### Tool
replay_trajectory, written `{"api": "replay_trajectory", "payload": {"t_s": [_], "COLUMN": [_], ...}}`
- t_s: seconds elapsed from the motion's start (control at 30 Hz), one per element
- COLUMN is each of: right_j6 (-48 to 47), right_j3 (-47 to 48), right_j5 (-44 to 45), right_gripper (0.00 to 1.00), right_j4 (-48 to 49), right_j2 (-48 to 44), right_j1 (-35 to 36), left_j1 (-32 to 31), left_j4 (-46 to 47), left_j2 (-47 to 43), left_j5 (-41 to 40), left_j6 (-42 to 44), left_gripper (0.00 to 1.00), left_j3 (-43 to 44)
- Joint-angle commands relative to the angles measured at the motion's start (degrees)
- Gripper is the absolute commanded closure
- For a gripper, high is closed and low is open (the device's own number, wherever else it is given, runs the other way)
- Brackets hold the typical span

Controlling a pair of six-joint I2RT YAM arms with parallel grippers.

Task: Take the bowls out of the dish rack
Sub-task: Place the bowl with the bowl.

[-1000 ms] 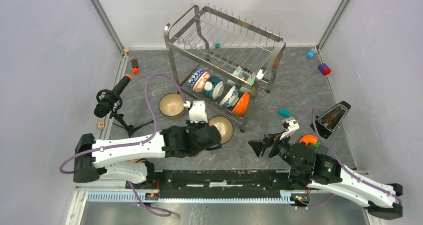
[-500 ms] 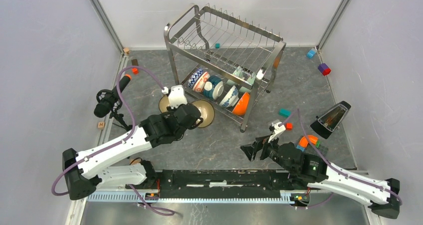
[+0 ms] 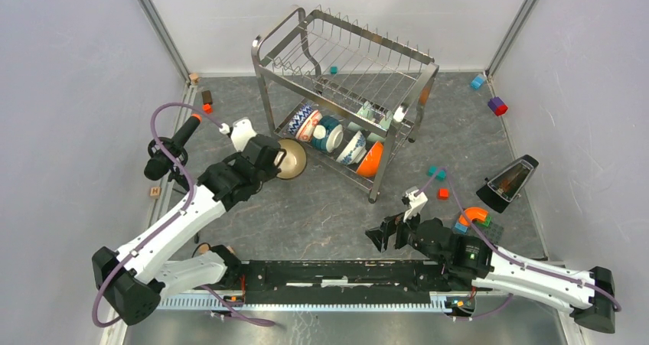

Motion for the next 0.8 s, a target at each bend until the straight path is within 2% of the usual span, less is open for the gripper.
{"api": "replay_trajectory", "payload": {"t_s": [0.0, 0.33, 0.77], "right_j6": [-1.1, -1.4, -1.8], "right_j3": [-0.8, -2.4, -2.2], "right_j5": [-0.1, -0.1, 0.3], "right_gripper": [0.02, 0.02, 0.02], "right_j4": [1.9, 1.8, 0.8], "right_j2": [-0.1, -2.0, -3.6], "right_j1": [0.2, 0.2, 0.2], "left_j1": [4.7, 14.9, 19.5], "left_j4": [3.7, 2.1, 4.8], "left_j2": [-1.6, -0.9, 6.5], "left_j5": [2.1, 5.9, 8.2], "left_j6": [-0.2, -1.6, -4.5], "left_gripper": [0.98, 0.98, 0.98], "left_j3": [3.5, 1.8, 0.6]}}
